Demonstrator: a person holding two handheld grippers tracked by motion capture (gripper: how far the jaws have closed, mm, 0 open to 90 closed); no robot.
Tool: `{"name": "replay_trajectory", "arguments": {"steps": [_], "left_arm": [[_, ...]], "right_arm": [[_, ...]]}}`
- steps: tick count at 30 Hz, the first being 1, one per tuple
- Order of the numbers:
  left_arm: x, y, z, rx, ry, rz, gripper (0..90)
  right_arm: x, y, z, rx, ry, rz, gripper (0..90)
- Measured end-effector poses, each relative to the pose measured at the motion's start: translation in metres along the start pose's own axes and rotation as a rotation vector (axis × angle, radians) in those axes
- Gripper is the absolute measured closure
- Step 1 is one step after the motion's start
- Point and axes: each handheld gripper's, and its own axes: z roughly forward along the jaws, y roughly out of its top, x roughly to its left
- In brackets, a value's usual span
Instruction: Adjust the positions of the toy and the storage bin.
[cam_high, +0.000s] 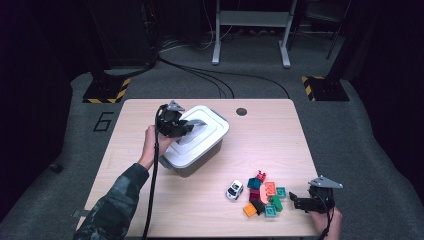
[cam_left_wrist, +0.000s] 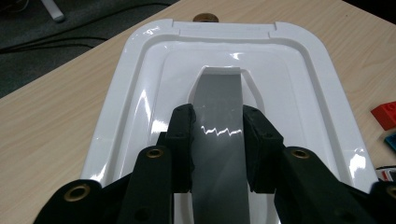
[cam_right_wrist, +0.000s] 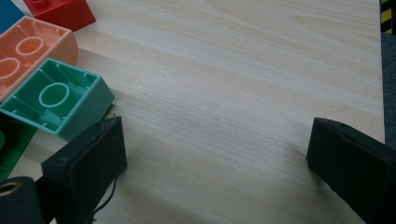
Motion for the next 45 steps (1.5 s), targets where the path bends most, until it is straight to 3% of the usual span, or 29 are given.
{"name": "replay_trajectory", "arguments": {"steps": [14,23,30,36,45], "left_arm": [[-0.017,-0.001,-0.002,0.01,-0.004,-0.049,67.0],[-0.021,-0.003,-0.002,-0.008,-0.02,-0.106,66.9],[-0.028,-0.004,-0.004,0.001,-0.04,-0.096,66.9],[-0.031,-0.005,-0.003,-0.003,-0.069,-0.112,66.9],[-0.041,-0.007,-0.001,-0.044,-0.074,-0.161,66.9]], "right_arm": [[0.0,0.0,0.0,-0.002,-0.001,0.0,3.8],[-0.001,0.0,0.0,-0.001,0.005,-0.01,4.0],[0.0,0.0,0.0,-0.002,0.004,-0.01,4.0],[0.0,0.0,0.0,-0.002,0.004,-0.011,4.0],[0.0,0.0,0.0,-0.001,0.003,-0.01,4.1]]}}
